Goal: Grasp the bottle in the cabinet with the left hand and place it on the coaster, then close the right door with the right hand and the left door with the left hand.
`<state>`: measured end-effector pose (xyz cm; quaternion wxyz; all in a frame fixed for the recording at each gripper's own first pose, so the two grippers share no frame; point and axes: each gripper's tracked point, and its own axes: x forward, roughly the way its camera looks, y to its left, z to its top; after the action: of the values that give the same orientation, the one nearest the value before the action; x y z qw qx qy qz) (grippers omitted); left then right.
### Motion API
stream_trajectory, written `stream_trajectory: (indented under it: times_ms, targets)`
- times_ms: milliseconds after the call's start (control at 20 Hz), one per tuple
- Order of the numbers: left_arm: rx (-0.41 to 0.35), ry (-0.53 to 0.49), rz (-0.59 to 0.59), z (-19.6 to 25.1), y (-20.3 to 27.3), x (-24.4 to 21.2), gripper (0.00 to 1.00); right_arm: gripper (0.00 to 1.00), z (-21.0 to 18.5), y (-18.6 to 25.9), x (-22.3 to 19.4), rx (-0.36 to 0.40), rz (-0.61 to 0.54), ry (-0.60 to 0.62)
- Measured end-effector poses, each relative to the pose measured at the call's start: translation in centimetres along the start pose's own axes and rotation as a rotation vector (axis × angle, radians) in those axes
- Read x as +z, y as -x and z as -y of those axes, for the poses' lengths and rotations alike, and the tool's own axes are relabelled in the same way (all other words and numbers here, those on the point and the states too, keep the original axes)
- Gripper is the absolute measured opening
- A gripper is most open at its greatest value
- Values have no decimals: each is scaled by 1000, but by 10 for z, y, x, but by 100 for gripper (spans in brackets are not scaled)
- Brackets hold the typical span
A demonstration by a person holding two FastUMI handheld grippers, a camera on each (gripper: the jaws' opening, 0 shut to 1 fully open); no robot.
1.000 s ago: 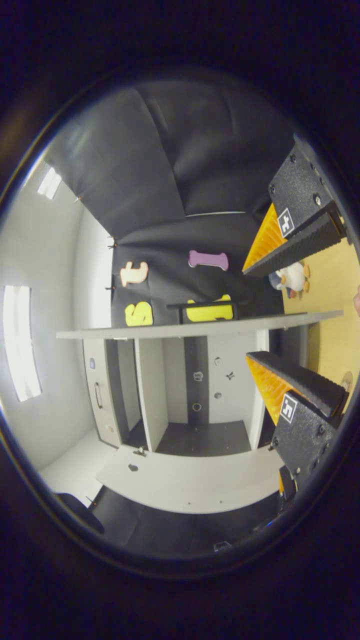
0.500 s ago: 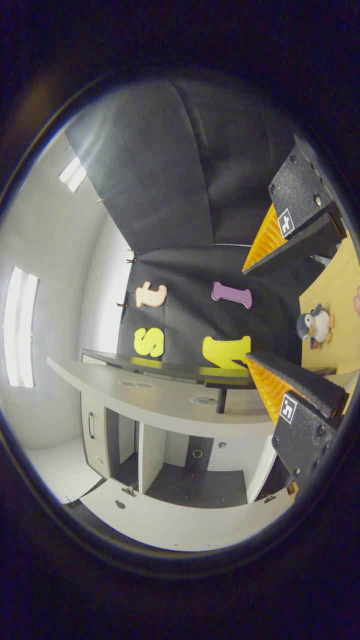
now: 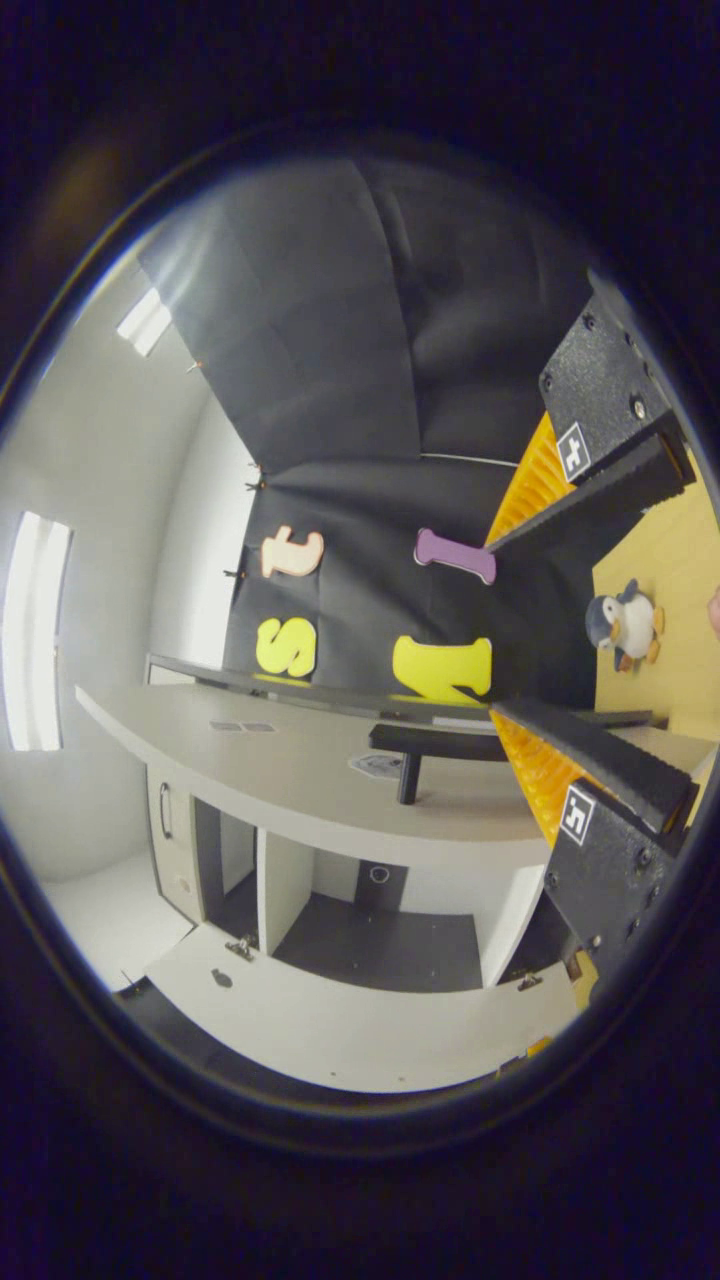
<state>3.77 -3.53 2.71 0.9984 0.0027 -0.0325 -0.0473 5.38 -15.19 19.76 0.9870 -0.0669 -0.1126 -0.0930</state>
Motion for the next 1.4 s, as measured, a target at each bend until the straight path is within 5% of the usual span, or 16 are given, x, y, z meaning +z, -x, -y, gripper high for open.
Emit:
stream_trajectory:
  times_ms: [450,800,1000,1300,1400]
  targets:
    - [22,15,1,-11,6,5,95,95,-106,-18,-4,208,-16,-61]
    - [119,17,52,-54,24,52,95,99,-119,-2,-19,239,-3,-88]
    - [274,8,96,-118,31,89,95,99,-123,28,-39,257,5,-121]
    - [579,-162,231,-235,22,142,95,99,-128,70,-88,295,-60,-157]
    - [608,-195,210,-256,-1,142,95,99,-127,75,-99,299,-94,-175]
